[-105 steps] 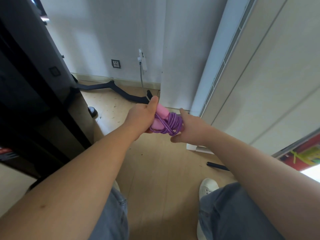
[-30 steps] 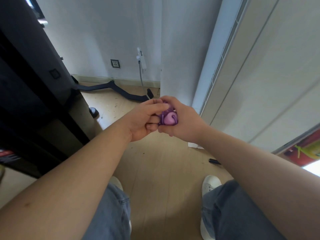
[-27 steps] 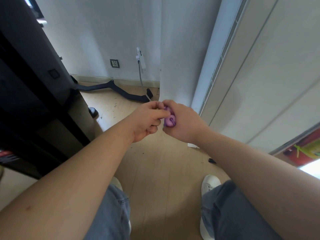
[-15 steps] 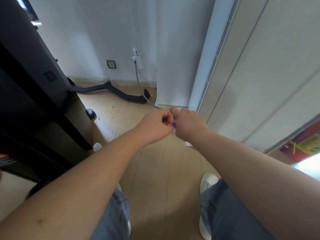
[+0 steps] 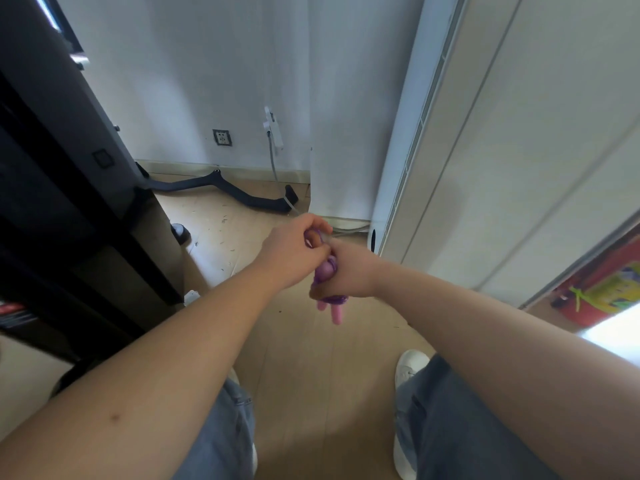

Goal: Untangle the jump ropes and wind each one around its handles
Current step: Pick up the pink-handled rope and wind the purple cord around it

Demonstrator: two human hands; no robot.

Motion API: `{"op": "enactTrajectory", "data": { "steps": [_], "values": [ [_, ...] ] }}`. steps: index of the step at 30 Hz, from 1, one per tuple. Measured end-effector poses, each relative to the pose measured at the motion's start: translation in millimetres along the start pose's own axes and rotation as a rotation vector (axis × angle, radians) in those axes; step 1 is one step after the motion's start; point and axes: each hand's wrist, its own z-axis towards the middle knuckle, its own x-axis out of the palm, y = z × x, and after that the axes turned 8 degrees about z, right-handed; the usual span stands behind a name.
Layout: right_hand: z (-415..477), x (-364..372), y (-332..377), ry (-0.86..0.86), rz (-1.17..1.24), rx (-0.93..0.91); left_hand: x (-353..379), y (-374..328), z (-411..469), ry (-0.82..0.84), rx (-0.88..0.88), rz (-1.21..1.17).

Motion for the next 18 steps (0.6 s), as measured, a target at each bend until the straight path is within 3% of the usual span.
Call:
{"op": "enactTrajectory", "data": {
  "steps": [5, 11, 18],
  "values": [
    [-33, -14, 16, 0.081, 0.246, -0.032, -13, -5, -16, 0.036, 0.071, 0.003],
    [-60, -16, 27, -0.196, 0.337, -0.085, -32, -6, -33, -0.102, 0.002, -0.295],
    [-97, 5, 55, -0.286, 0.218, -0.158, -36, -17, -75, -0.057, 0.077, -0.37]
  ]
}}
